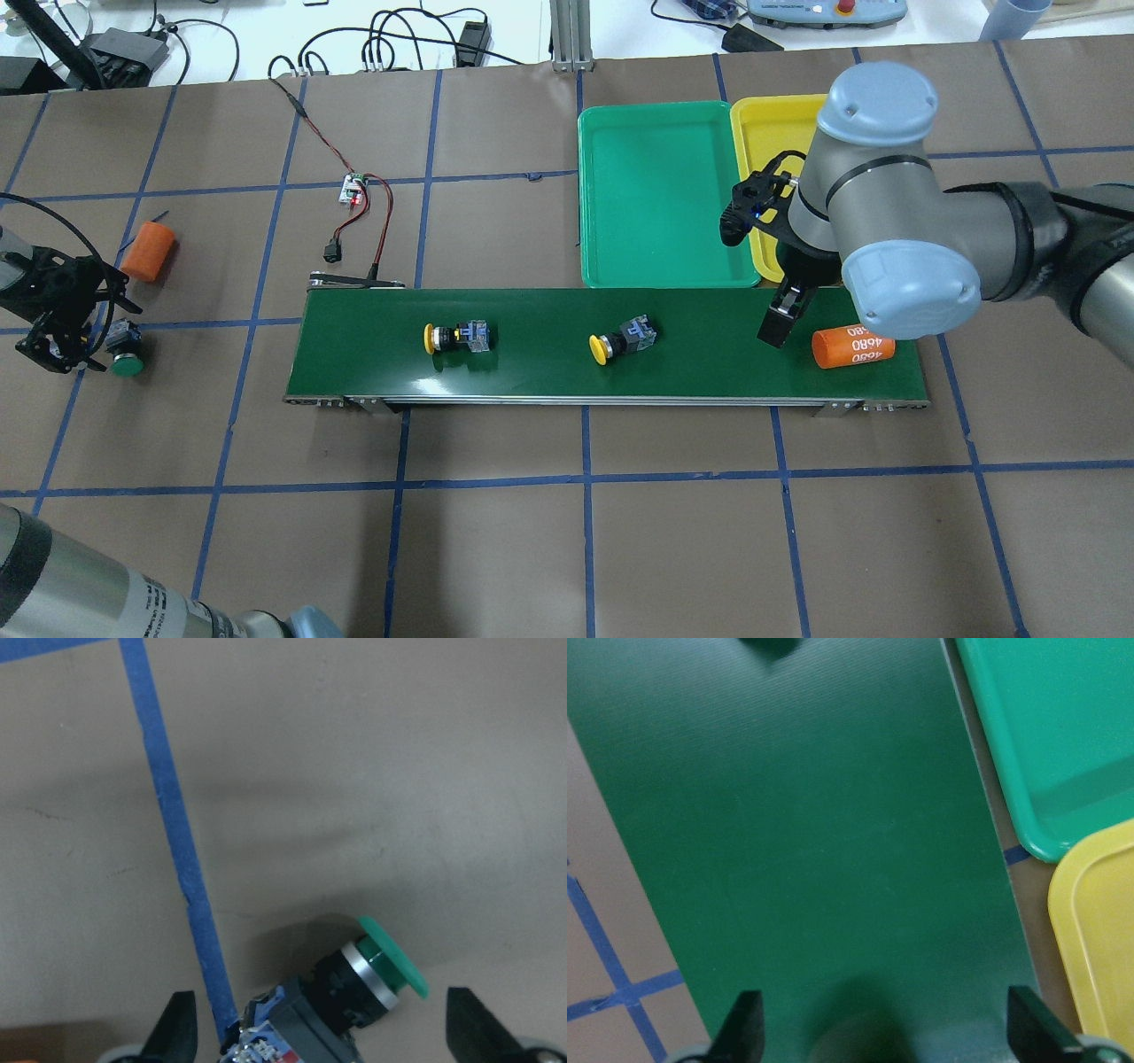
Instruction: Sort buttons by color to trays
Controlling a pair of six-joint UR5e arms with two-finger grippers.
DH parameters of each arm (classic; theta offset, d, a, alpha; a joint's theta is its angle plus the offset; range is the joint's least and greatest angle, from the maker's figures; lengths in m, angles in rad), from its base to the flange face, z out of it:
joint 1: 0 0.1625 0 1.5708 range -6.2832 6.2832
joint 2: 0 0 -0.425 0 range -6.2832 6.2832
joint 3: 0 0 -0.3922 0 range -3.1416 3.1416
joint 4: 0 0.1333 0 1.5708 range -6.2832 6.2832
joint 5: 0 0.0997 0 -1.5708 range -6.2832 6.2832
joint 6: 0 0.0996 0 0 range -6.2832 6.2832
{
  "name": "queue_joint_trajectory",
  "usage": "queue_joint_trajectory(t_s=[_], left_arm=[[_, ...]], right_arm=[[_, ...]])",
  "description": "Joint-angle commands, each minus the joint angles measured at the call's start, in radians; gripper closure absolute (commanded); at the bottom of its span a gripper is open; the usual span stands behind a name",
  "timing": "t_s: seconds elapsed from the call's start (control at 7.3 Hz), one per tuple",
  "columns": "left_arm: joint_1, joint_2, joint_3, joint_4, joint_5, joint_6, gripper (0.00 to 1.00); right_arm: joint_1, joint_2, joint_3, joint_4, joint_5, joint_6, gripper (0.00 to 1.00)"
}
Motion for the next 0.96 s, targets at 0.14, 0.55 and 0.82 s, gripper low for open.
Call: queue_joint_trajectory(t_s=[0.14,0.55,0.82], left_arm=[[0.006,-0.023,0.0,0.003,-0.028,-0.021,0.0],[0.007,-0.015,0.012,0.0,-0.02,-0.018,0.0],[0.009,-0.007,0.014,-0.012,-0.016,-0.016,0.0]], right_arm=[[-0.003,-0.005,0.034,-0.054,0.006,-0.318,0.05],[0.001,0.003,0.036,-0.036,0.01,-0.423,0.08],[0.003,0.006,0.037,-0.034,0.01,-0.414,0.07]])
